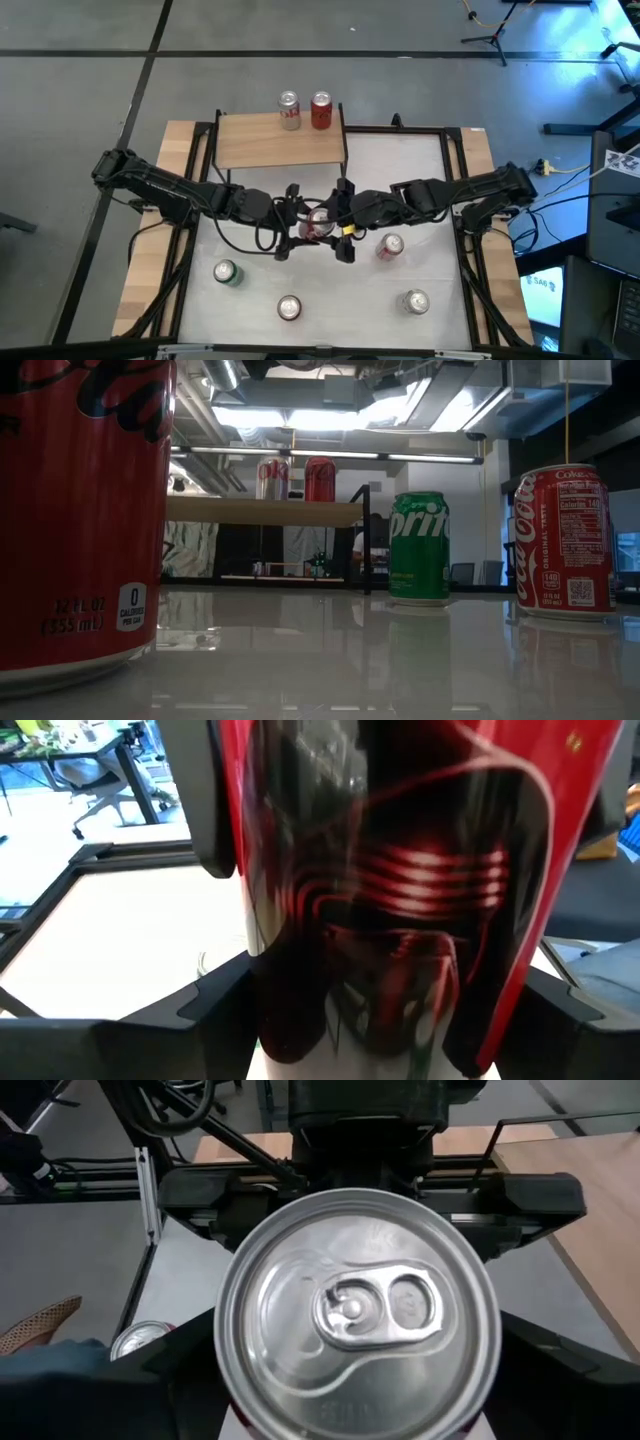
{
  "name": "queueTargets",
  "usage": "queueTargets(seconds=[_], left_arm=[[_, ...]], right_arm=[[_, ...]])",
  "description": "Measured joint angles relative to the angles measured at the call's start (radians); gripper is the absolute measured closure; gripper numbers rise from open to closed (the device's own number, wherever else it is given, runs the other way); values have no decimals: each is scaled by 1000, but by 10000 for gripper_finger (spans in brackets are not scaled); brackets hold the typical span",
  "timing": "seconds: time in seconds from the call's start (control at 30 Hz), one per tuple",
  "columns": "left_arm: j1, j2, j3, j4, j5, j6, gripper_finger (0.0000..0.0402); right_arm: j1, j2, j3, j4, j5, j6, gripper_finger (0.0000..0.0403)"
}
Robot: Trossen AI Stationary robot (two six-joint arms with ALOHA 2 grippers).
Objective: Place canned beverage on shelf
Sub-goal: Put the bottom red white soda can on the shelf
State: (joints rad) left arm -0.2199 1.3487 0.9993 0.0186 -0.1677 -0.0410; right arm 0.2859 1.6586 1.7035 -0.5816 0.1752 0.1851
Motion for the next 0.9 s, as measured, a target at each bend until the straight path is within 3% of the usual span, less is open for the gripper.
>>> queueTargets(seconds=[0.3, 0.6, 0.9], left_arm=[[26, -1, -1, 53, -10, -4, 117], [115, -9, -2, 89, -2, -10, 117], [288, -43, -2, 131, 6, 48, 117]], right_arm=[[4, -138, 4, -62, 5, -3, 72], [3, -220, 2, -252, 17, -3, 72], [2, -313, -15, -400, 166, -7, 72]])
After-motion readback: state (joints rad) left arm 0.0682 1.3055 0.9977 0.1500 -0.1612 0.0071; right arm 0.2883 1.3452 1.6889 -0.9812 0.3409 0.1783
